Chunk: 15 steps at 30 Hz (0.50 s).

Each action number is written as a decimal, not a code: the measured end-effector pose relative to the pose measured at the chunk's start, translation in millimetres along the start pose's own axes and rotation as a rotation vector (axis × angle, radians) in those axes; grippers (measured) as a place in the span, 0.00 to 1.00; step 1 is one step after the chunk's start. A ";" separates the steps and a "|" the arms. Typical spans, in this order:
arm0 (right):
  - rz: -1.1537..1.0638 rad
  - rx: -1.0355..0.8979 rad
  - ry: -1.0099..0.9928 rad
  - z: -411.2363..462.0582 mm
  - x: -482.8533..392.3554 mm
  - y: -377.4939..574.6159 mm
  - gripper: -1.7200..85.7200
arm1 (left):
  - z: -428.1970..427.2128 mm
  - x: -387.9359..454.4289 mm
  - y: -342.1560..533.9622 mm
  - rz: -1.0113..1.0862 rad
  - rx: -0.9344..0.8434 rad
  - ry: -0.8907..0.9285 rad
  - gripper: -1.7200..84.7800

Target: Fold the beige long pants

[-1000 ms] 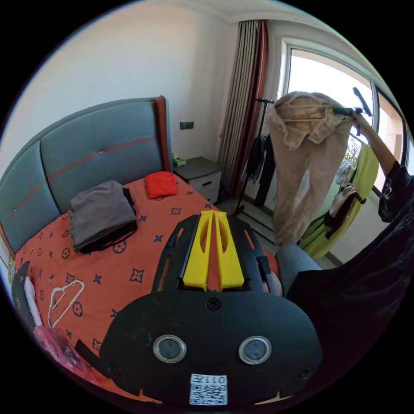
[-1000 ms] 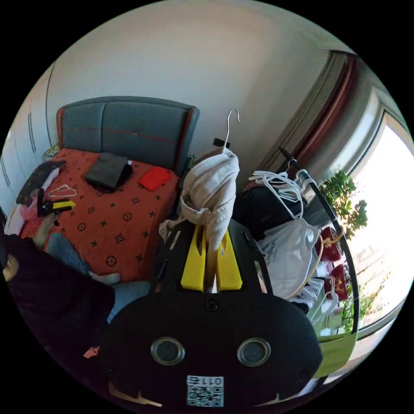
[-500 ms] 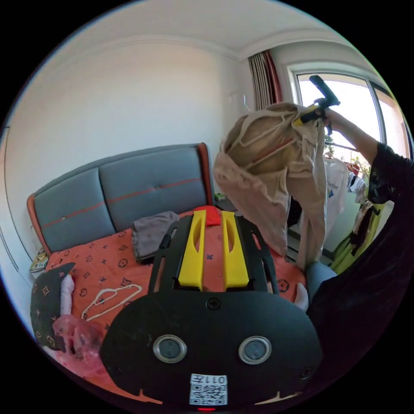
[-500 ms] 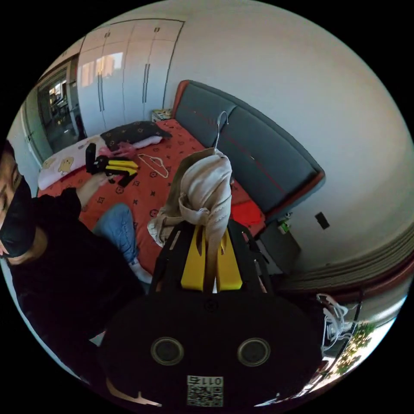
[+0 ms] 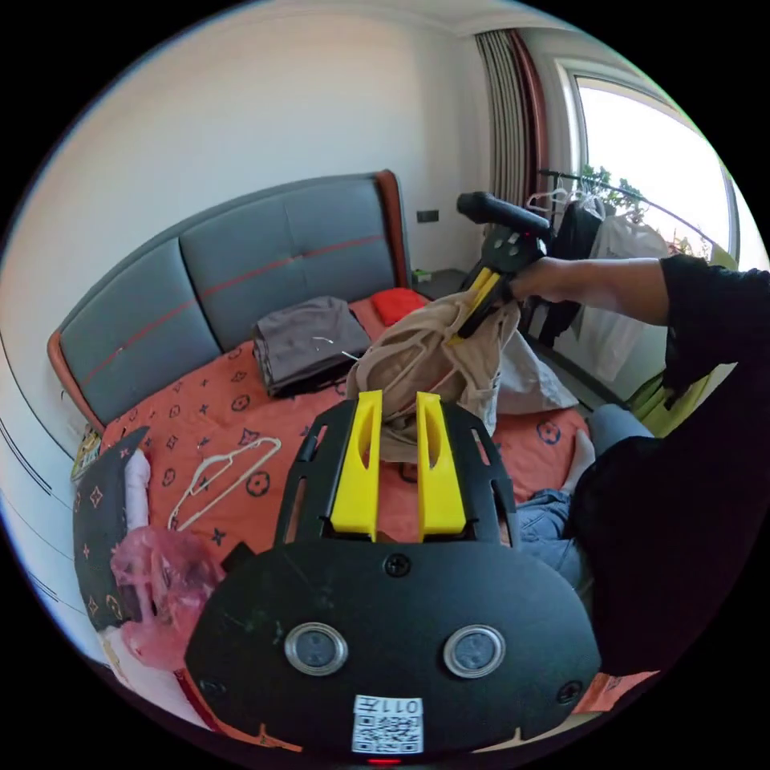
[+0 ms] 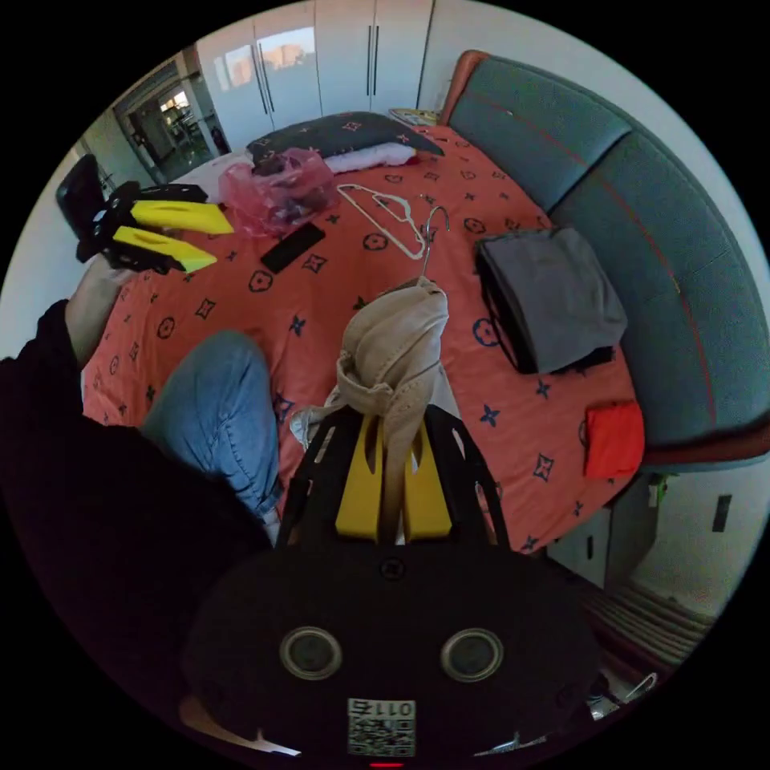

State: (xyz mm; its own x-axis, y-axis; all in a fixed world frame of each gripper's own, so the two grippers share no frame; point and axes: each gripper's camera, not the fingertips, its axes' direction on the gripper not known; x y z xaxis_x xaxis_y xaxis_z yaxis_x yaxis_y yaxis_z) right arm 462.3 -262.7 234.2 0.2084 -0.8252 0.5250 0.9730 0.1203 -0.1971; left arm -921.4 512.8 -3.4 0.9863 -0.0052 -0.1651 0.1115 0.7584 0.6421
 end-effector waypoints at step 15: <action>0.269 0.083 0.369 -77.9 48.7 -70.6 0.10 | 154.1 85.3 -56.7 -0.084 -0.112 0.189 0.05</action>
State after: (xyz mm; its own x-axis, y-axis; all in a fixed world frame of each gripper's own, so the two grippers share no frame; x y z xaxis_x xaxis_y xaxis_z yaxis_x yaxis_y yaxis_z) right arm 396.0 -354.4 209.1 0.4195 -0.8982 0.1316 0.8972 0.3881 -0.2109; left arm -824.8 368.9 61.4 0.9327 0.0426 -0.3582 0.1676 0.8283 0.5347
